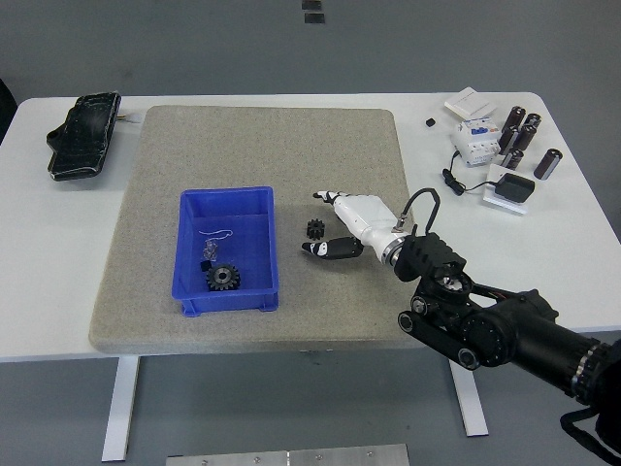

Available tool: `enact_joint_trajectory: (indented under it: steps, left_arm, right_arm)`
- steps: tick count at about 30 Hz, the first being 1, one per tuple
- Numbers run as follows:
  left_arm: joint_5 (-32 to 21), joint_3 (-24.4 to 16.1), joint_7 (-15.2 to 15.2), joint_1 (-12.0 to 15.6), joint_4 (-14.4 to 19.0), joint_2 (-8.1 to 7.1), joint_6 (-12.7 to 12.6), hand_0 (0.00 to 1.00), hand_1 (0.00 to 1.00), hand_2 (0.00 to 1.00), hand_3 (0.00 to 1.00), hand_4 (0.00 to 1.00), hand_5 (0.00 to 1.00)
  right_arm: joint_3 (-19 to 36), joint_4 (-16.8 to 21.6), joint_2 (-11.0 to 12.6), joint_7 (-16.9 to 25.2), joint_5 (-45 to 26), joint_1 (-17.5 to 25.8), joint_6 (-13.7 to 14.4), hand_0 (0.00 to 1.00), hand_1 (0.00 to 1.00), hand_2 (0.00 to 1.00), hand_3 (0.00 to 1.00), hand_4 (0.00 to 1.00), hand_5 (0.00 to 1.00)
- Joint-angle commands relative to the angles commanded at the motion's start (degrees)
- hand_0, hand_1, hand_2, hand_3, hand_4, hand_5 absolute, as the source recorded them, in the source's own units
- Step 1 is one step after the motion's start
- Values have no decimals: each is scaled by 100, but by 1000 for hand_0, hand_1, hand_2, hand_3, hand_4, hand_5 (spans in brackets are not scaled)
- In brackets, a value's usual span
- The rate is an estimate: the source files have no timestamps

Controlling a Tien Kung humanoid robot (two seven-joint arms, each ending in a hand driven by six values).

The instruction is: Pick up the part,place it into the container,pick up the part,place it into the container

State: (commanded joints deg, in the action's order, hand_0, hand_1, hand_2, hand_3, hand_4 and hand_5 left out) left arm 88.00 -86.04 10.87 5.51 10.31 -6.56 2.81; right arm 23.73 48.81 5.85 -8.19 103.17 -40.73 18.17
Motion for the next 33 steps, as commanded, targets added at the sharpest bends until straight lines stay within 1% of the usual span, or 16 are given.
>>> enact_joint_trajectory:
  steps: [3,4,9,10,15,16,21,22,27,28,33]
  left_arm:
    - [13,-7,-1,-11,0,-3,2,663,619,582,584,665,561]
    - [16,-9,-2,-13,0,-5,2,663,618,582,583,657,558]
    - [22,-14,-4,-25,0,-11,5,663,618,582,583,657,558]
    - [22,-14,-4,-26,0,-11,5,663,618,583,583,655,563]
    - [7,-8,-9,-31,0,-14,6,663,618,583,583,655,563]
    - [2,-7,-11,-30,0,-16,5,663,619,583,583,653,564]
    - [-5,-6,-19,-33,0,-20,3,663,619,583,583,653,564]
    - [-7,-4,-22,-35,0,-20,3,663,620,583,583,654,564]
    - [-25,14,-40,-42,0,-20,2,663,620,583,583,654,564]
    - [-28,17,-42,-42,0,-19,2,663,618,583,581,652,561]
    - [-39,26,-45,-37,0,-15,-2,663,618,583,581,652,561]
  right_arm:
    - [-29,-88,-47,40,-40,-16,74,476,606,828,883,887,549]
    - [-46,-105,-58,47,-51,-21,89,441,568,705,811,863,529]
    - [-130,-187,-105,68,-83,-29,141,441,568,705,811,863,529]
    - [-139,-197,-110,68,-85,-28,144,391,481,527,672,734,387]
    - [-210,-253,-127,76,-120,-14,157,391,481,527,672,734,387]
    - [-221,-263,-129,79,-129,-13,164,376,429,446,635,690,336]
    - [-230,-294,-131,112,-150,-7,207,376,429,446,635,690,336]
    - [-232,-298,-129,122,-154,-4,216,372,419,409,583,674,321]
    - [-253,-314,-115,172,-158,8,275,372,419,409,583,674,321]
    - [-248,-312,-111,182,-150,9,292,369,413,382,553,656,317]
    - [-126,-245,-64,241,-87,-25,391,369,413,382,553,656,317]
